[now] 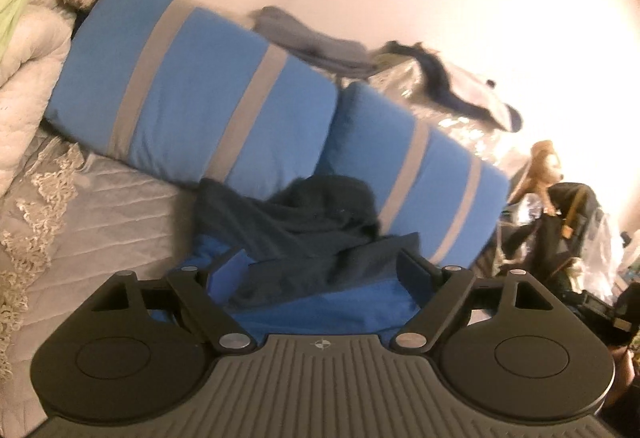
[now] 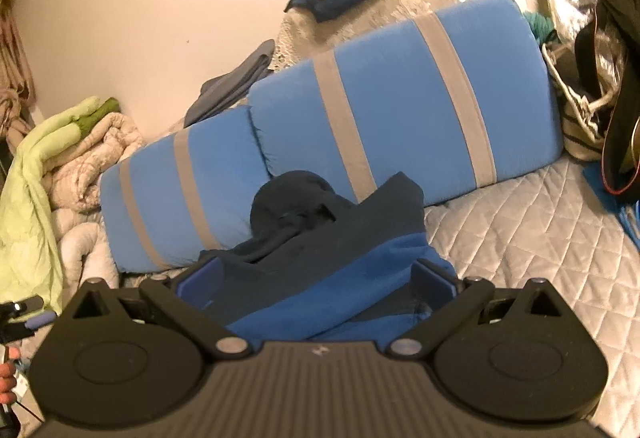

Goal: Fold clothes

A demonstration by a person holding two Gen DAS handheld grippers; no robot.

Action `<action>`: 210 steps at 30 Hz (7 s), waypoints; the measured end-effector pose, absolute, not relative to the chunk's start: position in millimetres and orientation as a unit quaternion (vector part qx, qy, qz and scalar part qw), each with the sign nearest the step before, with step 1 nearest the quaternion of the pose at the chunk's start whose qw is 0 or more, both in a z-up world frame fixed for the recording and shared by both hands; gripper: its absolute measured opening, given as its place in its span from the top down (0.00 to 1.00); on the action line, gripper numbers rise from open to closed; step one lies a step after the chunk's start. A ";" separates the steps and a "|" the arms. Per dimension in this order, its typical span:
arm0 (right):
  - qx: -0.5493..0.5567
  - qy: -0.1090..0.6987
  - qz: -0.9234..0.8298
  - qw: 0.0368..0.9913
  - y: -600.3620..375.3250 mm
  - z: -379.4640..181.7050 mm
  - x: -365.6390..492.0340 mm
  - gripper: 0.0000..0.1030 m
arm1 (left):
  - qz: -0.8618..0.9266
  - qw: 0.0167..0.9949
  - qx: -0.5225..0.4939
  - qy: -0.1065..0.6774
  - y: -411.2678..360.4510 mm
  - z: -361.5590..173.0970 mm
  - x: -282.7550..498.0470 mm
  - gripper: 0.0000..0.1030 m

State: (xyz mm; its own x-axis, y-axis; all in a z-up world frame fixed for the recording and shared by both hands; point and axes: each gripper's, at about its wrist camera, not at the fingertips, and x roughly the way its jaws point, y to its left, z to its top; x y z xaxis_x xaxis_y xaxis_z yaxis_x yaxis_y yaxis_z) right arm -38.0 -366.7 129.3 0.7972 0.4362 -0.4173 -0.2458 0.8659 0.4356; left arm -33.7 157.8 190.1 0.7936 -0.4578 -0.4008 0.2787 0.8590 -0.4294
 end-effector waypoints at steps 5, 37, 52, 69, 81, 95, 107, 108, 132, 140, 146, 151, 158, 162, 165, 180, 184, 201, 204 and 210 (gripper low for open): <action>0.174 0.273 0.205 0.924 -377.5 148.7 -60.8 0.00 | -0.204 0.930 -0.193 0.236 166.8 199.6 -54.0 0.19; 0.177 0.335 0.122 0.917 -559.2 50.4 -140.0 0.00 | -0.134 0.900 -0.301 0.284 290.8 47.9 -144.5 0.16; 0.215 0.365 0.110 0.899 -561.0 -2.1 -142.1 0.00 | -0.212 0.834 -0.403 0.310 296.1 -82.3 -170.8 0.18; 0.211 0.366 0.169 0.890 -555.7 -36.8 -161.8 0.00 | -0.257 0.839 -0.346 0.332 268.4 -100.5 -158.3 0.54; 0.276 0.360 0.233 0.860 -566.0 -90.2 -179.3 0.00 | -0.212 0.835 -0.339 0.377 264.3 -97.6 -145.1 0.70; 0.286 0.338 0.302 0.844 -532.3 -104.8 -154.2 0.05 | -0.170 0.840 -0.334 0.392 253.4 -90.2 -142.5 0.70; 0.309 0.377 0.371 0.791 -510.1 -111.7 -118.3 0.09 | -0.161 0.840 -0.345 0.387 253.1 -91.0 -145.4 0.71; 0.297 0.385 0.372 0.791 -509.1 -111.1 -118.4 0.09 | -0.162 0.839 -0.349 0.385 253.9 -91.9 -145.6 0.71; 0.285 0.380 0.318 0.821 -491.1 -58.9 -102.0 0.89 | -0.208 0.858 -0.355 0.308 252.6 6.5 -133.4 0.84; 0.298 0.279 0.322 0.854 -487.5 53.5 -75.4 0.89 | -0.236 0.891 -0.309 0.236 220.9 126.1 -102.9 0.85; 0.293 0.255 0.322 0.863 -481.0 97.9 -88.2 0.89 | -0.251 0.894 -0.304 0.214 218.4 165.5 -121.0 0.85; 0.303 0.263 0.318 0.859 -491.3 98.8 -118.5 0.89 | -0.265 0.891 -0.293 0.225 230.4 159.8 -157.5 0.85; 0.340 0.293 0.315 0.836 -517.3 73.0 -167.9 0.89 | -0.262 0.871 -0.317 0.268 245.1 124.6 -202.2 0.85; 0.354 0.319 0.314 0.821 -512.5 65.9 -173.5 0.89 | -0.255 0.853 -0.346 0.297 249.0 110.5 -204.0 0.85; 0.357 0.327 0.303 0.821 -508.1 67.6 -152.3 0.89 | -0.233 0.838 -0.377 0.319 254.1 107.0 -176.1 0.85; 0.391 0.367 0.209 0.818 -468.0 36.1 6.2 0.89 | -0.114 0.794 -0.451 0.392 254.5 68.6 2.3 0.85; 0.398 0.386 0.178 0.813 -457.9 17.6 41.1 0.89 | -0.087 0.789 -0.451 0.409 248.1 54.2 40.7 0.85; 0.370 0.383 0.139 0.835 -429.4 -4.9 99.0 0.18 | -0.030 0.795 -0.461 0.393 245.5 20.4 105.9 0.36; 0.342 0.357 0.162 0.854 -429.5 11.7 93.6 0.14 | -0.057 0.814 -0.454 0.357 252.2 36.4 101.1 0.29; 0.307 0.341 0.185 0.869 -430.7 27.3 84.4 0.09 | -0.093 0.882 -0.316 0.336 239.3 56.9 93.6 0.27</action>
State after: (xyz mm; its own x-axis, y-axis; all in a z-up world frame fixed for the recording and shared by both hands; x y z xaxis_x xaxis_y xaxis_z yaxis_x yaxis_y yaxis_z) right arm 84.4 -430.7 27.3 0.6987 0.5313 -0.4791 -0.1123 0.7428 0.6601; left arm 93.6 239.3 56.9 0.7570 -0.3766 -0.5339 -0.0481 0.7828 -0.6204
